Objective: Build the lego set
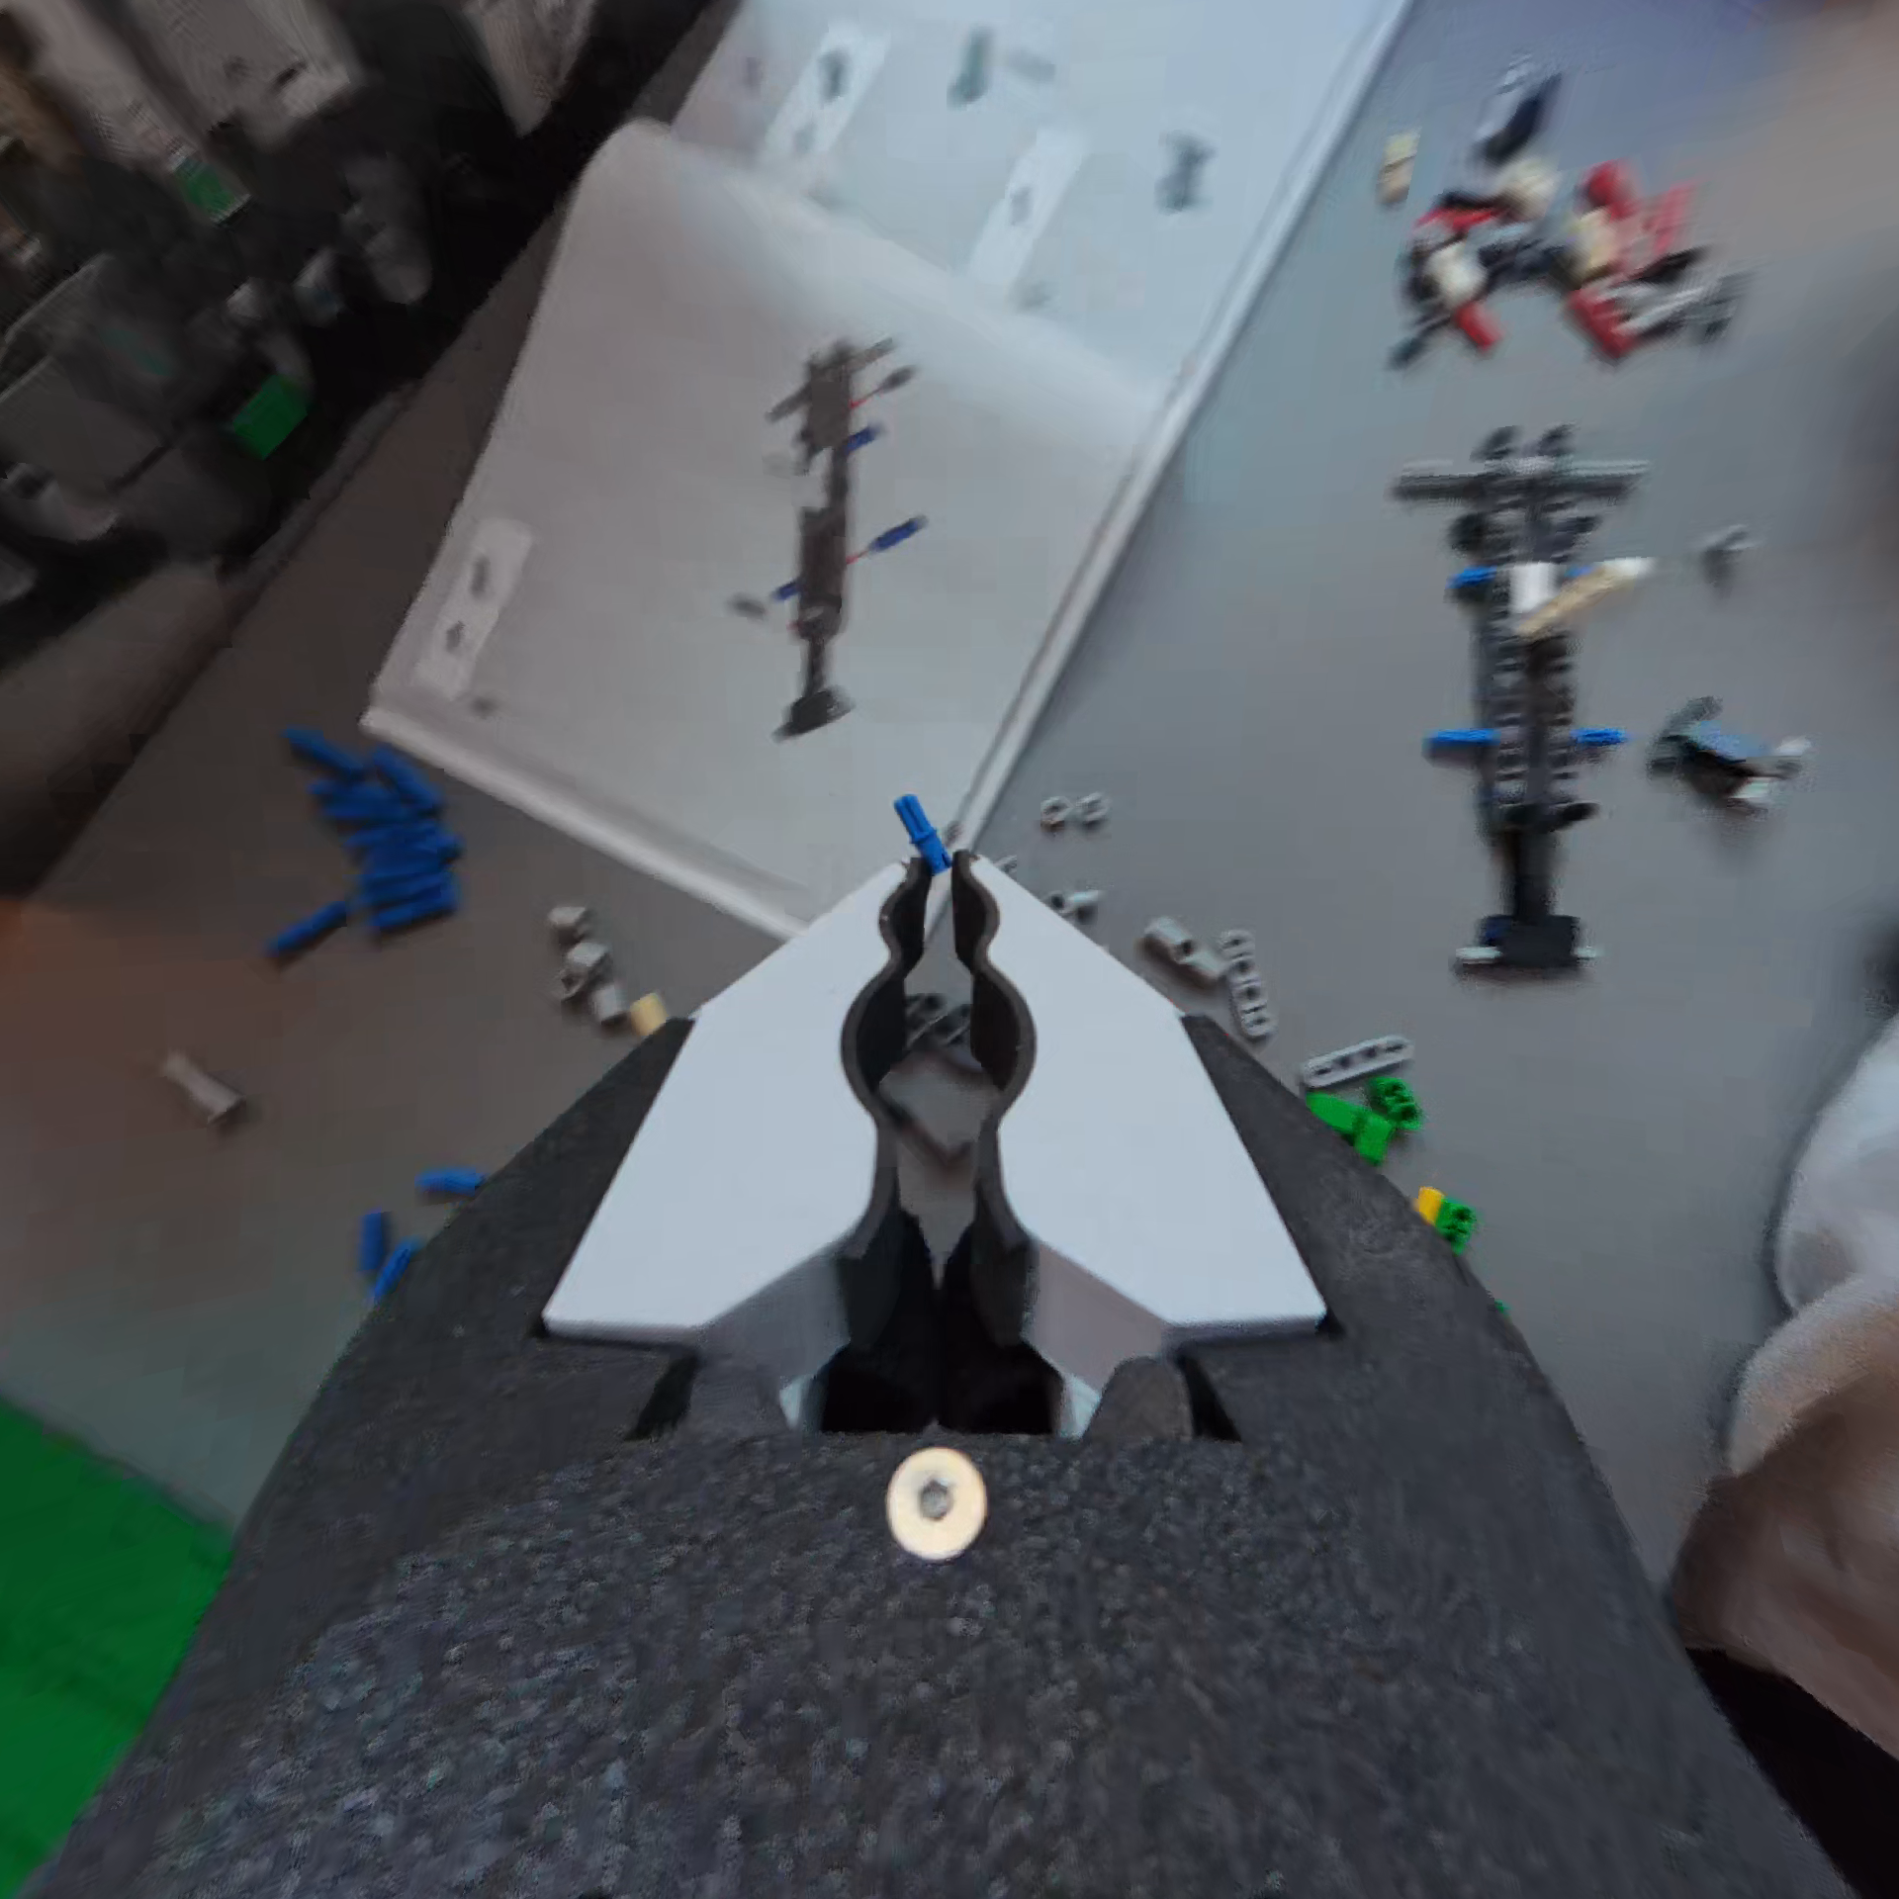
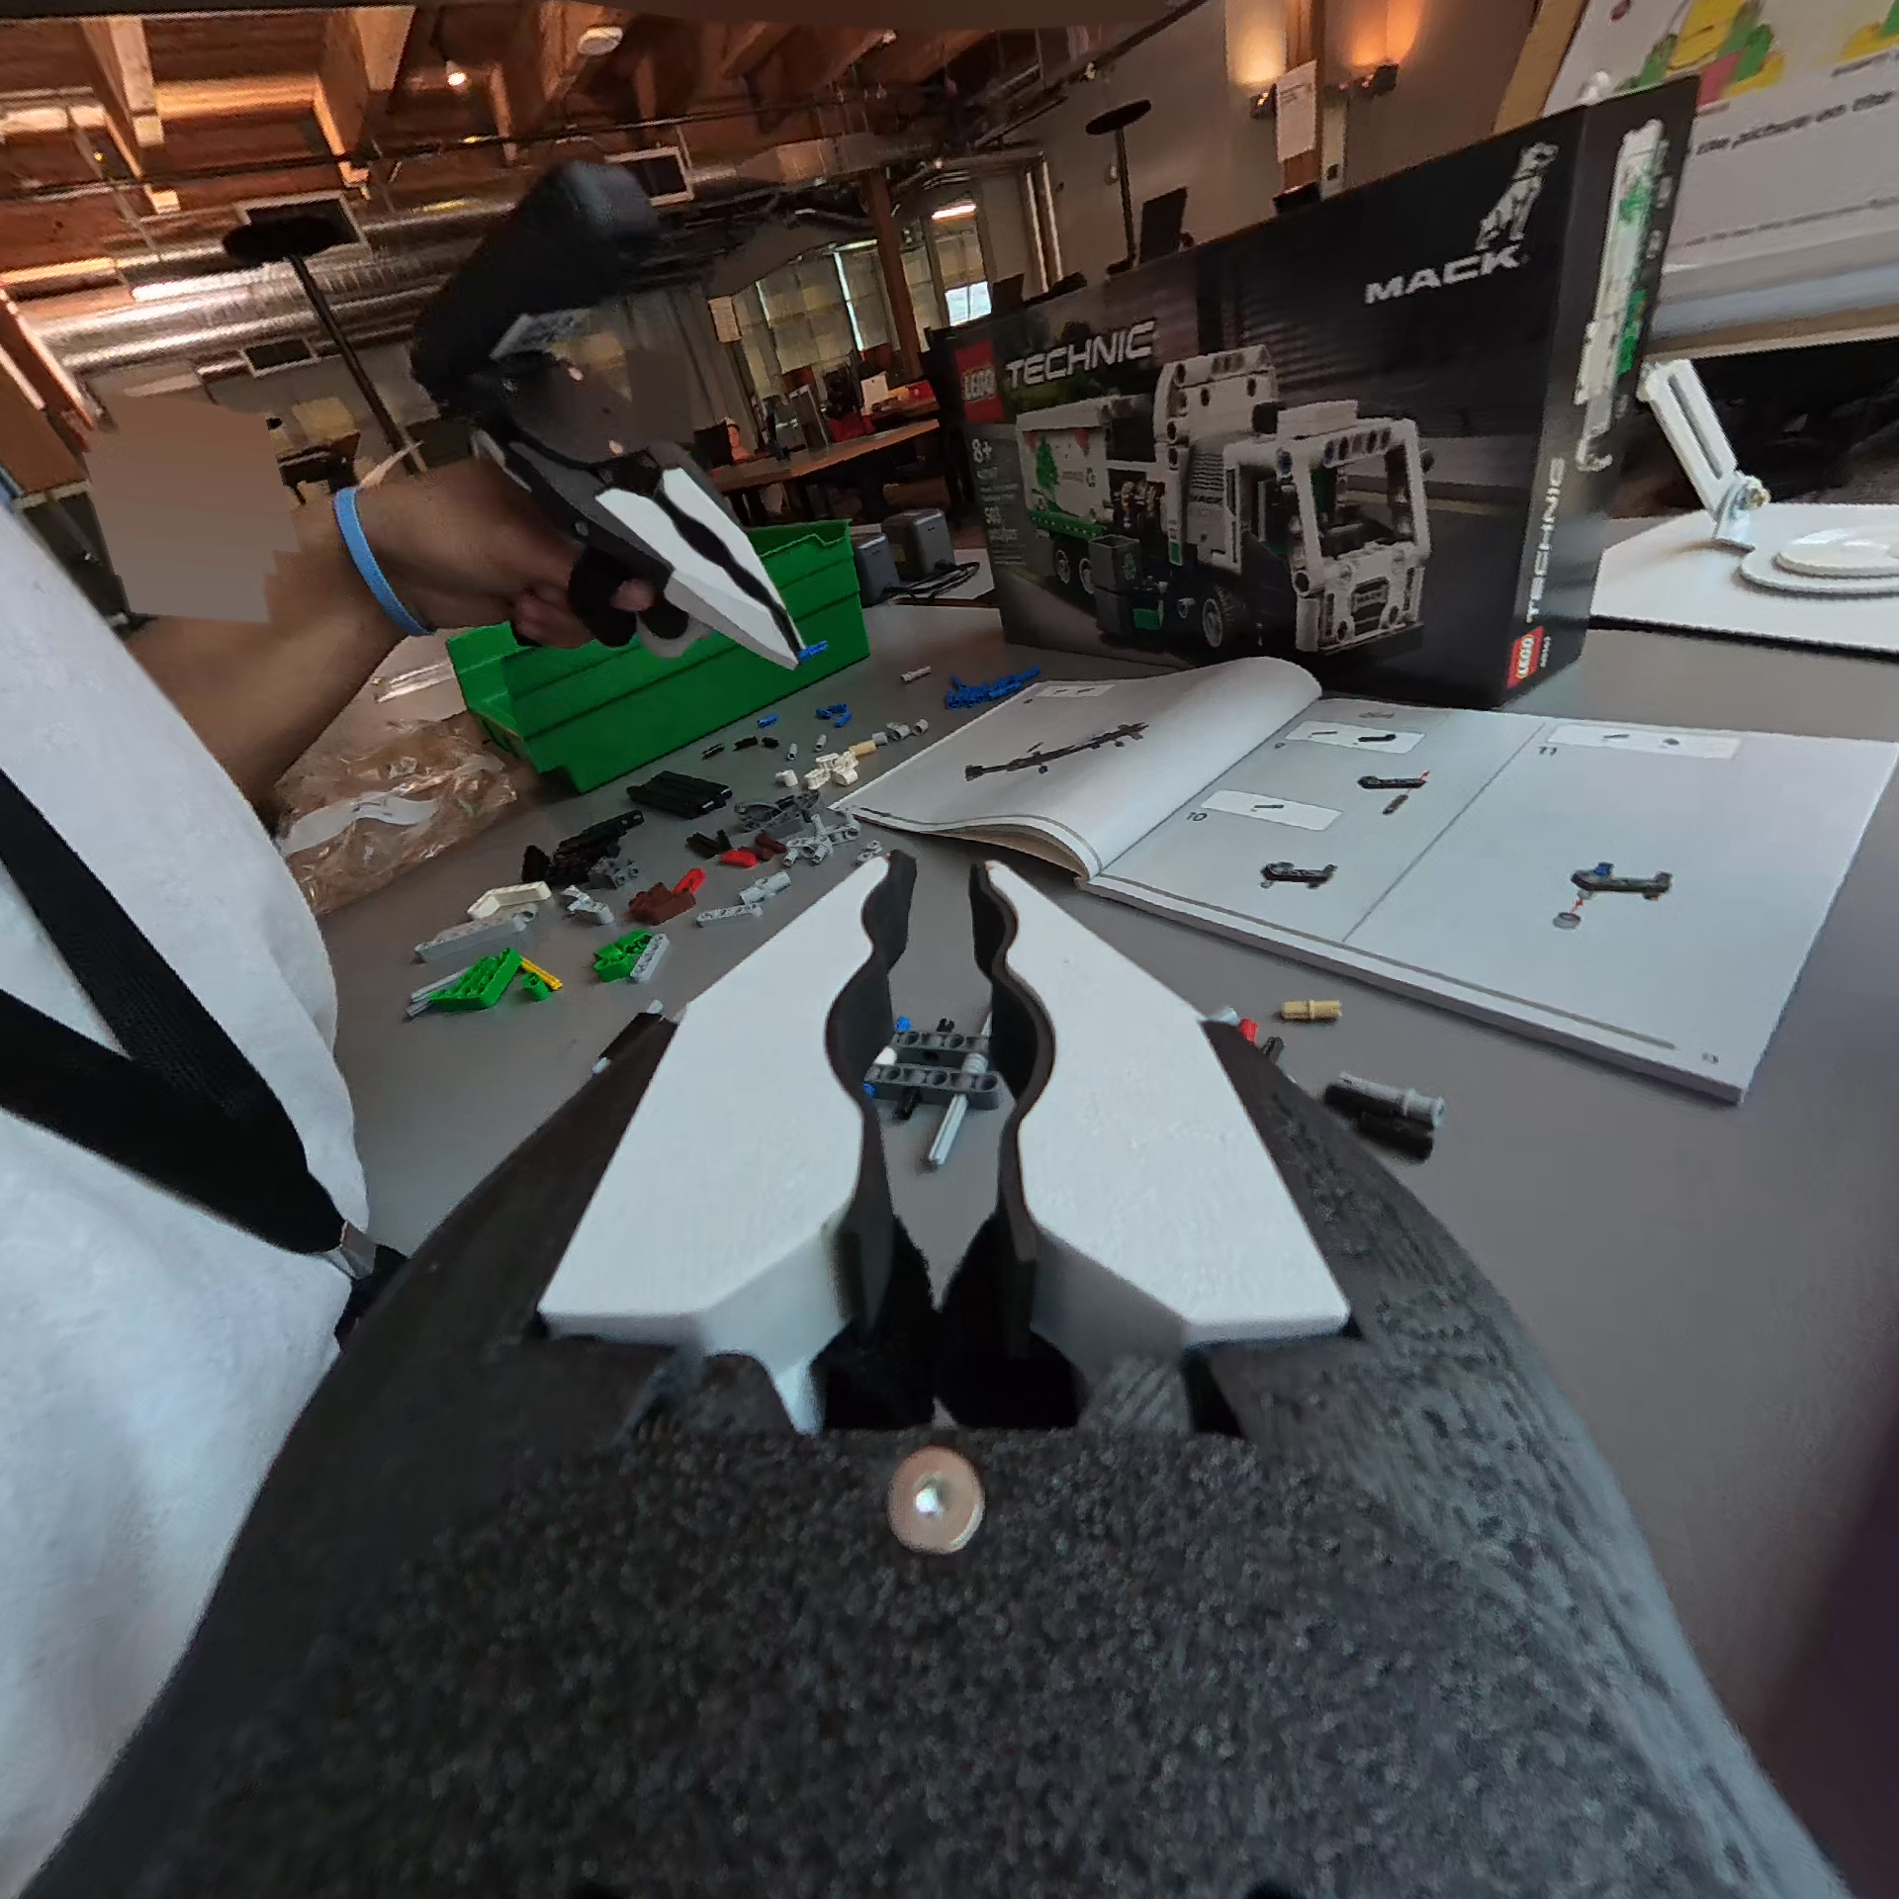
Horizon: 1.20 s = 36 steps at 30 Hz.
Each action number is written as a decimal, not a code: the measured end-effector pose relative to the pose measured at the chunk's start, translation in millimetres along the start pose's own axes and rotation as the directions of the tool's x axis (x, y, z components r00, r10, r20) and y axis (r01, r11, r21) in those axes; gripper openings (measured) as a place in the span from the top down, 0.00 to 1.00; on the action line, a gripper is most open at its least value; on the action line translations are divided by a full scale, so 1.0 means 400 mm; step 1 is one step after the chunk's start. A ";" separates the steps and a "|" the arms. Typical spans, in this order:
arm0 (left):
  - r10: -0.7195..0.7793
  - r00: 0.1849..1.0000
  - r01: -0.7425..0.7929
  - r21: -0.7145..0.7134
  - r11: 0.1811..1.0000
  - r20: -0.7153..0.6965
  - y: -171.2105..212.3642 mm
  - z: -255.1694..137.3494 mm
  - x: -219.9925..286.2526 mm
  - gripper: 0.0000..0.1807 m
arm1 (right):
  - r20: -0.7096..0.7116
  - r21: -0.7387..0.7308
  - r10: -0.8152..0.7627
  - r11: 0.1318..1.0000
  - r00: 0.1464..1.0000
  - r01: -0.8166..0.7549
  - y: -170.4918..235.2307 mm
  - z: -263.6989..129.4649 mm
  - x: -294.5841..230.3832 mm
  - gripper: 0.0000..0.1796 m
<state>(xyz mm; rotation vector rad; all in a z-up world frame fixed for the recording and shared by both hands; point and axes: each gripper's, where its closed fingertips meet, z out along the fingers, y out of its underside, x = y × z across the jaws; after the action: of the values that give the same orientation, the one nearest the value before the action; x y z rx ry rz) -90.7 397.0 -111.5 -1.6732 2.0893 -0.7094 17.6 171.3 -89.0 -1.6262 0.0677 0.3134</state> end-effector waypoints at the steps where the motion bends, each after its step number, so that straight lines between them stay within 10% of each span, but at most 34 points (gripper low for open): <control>1: 0.027 0.997 -0.024 0.041 0.999 -0.078 -0.031 0.008 0.057 0.98 | 0.017 -0.011 -0.026 1.000 1.000 0.026 -0.005 0.008 -0.006 0.94; 10: -0.166 0.811 0.256 0.086 0.963 -0.561 -0.174 0.135 0.350 0.98 | -0.034 -0.021 -0.159 0.987 0.987 0.159 0.007 0.026 -0.007 0.94; 24: -0.133 0.804 0.229 0.095 0.969 -0.580 -0.218 0.217 0.418 0.98 | 0.014 -0.030 -0.088 0.996 0.996 0.089 0.014 0.031 -0.003 0.93; 36: 0.234 0.895 -0.052 0.432 0.900 -0.380 -0.222 0.118 0.478 0.98 | 0.406 -0.123 0.414 0.908 0.815 -0.400 -0.024 0.071 -0.121 0.90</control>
<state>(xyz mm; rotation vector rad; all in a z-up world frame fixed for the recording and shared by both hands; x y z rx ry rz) -36.9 188.7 -92.2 -1.1872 2.1049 -1.4564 -31.2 193.1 -69.1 -1.5318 0.0799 1.0032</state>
